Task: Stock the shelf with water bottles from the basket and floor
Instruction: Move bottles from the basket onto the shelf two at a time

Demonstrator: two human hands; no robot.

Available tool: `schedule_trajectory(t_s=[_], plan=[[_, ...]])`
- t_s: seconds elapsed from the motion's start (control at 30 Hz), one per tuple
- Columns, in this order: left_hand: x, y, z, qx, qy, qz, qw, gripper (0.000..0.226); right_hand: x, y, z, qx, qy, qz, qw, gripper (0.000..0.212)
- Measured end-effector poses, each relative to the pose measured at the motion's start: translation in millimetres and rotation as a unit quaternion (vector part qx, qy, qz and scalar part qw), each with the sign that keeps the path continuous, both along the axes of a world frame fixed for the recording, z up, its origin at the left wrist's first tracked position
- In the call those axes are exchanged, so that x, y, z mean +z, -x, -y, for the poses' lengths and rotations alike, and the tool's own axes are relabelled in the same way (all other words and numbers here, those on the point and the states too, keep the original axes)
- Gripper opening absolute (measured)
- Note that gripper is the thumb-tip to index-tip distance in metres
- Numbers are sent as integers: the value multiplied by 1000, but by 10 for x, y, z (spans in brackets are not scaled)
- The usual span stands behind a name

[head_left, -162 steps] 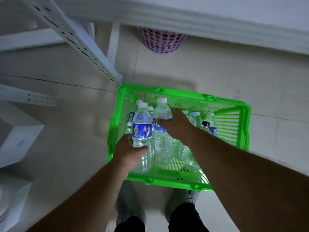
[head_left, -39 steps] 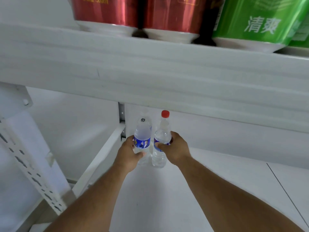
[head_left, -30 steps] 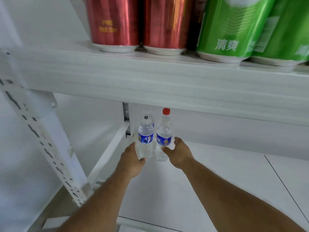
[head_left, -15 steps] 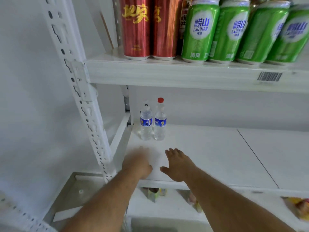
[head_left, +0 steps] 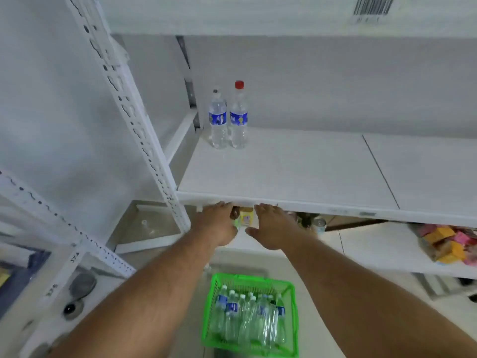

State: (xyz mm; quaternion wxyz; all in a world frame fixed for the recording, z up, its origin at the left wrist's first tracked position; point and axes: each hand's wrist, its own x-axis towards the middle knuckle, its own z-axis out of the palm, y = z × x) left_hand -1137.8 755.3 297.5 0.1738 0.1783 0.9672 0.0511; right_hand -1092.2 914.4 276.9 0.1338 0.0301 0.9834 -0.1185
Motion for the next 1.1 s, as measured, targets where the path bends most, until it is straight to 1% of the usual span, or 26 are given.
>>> schedule_trajectory(t_s=[0.07,0.2,0.4,0.67,0.87,1.1], plan=[[-163,-291,-30,6,22,20,1000,61,-212,-246,-78,4,1,25,1000,76],[-505,-797,-78,14,45,72,996,75,-651,-739,-223,-13,34,76,996,74],[-886,-1325,2,24,50,131,990,74,-1016,-1287,-289,-42,51,129,989,77],[-1358,-1582,323,21,8,206,978,70,-1310,-1768,-59,-116,60,184,974,75],[-1734,-1675,528,32,-19,263,964,75,-1534,-2009,146,-148,63,227,961,72],[-2150,-1634,377,66,-41,319,945,75,-1994,-2008,0,-163,105,259,946,61]])
